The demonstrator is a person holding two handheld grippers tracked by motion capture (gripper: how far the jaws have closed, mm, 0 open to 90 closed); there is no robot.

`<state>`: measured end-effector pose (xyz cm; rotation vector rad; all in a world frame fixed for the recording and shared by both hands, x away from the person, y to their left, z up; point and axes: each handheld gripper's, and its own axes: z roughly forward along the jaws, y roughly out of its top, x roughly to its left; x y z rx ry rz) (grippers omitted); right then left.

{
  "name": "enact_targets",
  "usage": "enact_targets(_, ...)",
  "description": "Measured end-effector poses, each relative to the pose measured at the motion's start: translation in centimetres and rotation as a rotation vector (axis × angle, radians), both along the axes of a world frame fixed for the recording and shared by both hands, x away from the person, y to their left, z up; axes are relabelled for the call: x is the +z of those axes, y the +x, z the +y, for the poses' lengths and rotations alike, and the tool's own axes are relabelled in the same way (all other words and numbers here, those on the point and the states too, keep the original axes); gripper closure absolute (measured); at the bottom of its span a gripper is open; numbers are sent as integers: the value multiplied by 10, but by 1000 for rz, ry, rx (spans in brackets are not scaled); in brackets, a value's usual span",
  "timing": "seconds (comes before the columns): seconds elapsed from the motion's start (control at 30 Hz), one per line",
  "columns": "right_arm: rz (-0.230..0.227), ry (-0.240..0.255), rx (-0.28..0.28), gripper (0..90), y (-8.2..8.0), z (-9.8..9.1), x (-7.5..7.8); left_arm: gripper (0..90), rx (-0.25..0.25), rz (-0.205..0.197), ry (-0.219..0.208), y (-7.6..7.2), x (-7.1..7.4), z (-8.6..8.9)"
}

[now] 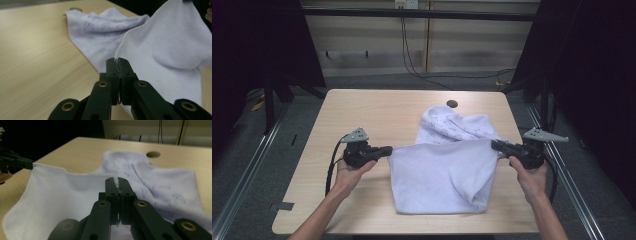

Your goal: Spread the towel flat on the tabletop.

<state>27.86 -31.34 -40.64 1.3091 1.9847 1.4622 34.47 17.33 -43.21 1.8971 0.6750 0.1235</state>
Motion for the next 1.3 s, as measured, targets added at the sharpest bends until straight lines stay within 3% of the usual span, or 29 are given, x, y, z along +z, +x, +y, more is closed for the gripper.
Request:
enact_targets(0.07, -49, 3, 1, 879, 1, 1, 22, 886, -1, -31, -42, -1, 20, 3)
enact_targets(0.2, -131, 38, -9, 880, 0, -3, 64, 888, 6, -128, -101, -4, 69, 12)
enact_targets(0.33, -220, 68, -2, 880, -11, -9, 107, 888, 10, -227, -153, -13, 117, 27)
enact_targets(0.4, -287, 81, 24, 880, -26, -10, 130, 889, -2, -251, -184, -19, 132, 33)
enact_targets(0.5, -326, 54, 57, 880, -49, -6, 142, 889, -43, -284, -202, -37, 144, 38)
enact_targets(0.6, -308, 43, 102, 880, -76, -5, 128, 889, -93, -251, -198, -57, 125, 42)
enact_targets(0.63, -286, 56, 122, 880, -86, -7, 117, 888, -101, -235, -195, -62, 116, 43)
enact_targets(0.67, -261, 76, 133, 880, -93, -9, 108, 888, -125, -194, -199, -71, 98, 44)
enact_targets(0.7, -228, 90, 141, 880, -106, -12, 90, 888, -140, -169, -194, -77, 88, 45)
enact_targets(0.73, -209, 94, 147, 881, -113, -13, 79, 888, -154, -161, -187, -90, 71, 45)
enact_targets(0.8, -152, 102, 147, 880, -135, -15, 52, 888, -195, -140, -158, -113, 53, 45)
enact_targets(0.9, -99, 93, 163, 877, -174, -15, 26, 888, -273, -114, -157, -147, 45, 52)
enact_targets(0.97, -76, 103, 161, 846, -197, -14, 22, 885, -337, -102, -146, -163, 45, 56)
enact_targets(1.0, -67, 97, 158, 824, -205, -15, 22, 882, -396, -85, -148, -172, 44, 59)
enact_targets(1.07, -70, 70, 129, 722, -225, -16, 24, 849, -458, -69, -128, -181, 42, 60)
enact_targets(1.17, -66, 32, 102, 660, -223, -20, 24, 774, -453, -33, -113, -176, 36, 54)
enact_targets(1.23, -39, 7, 94, 643, -208, -18, 18, 732, -444, -5, -85, -162, 31, 47)
enact_targets(1.3, -1, -25, 107, 613, -184, -11, 4, 719, -424, 40, -84, -141, 23, 37)
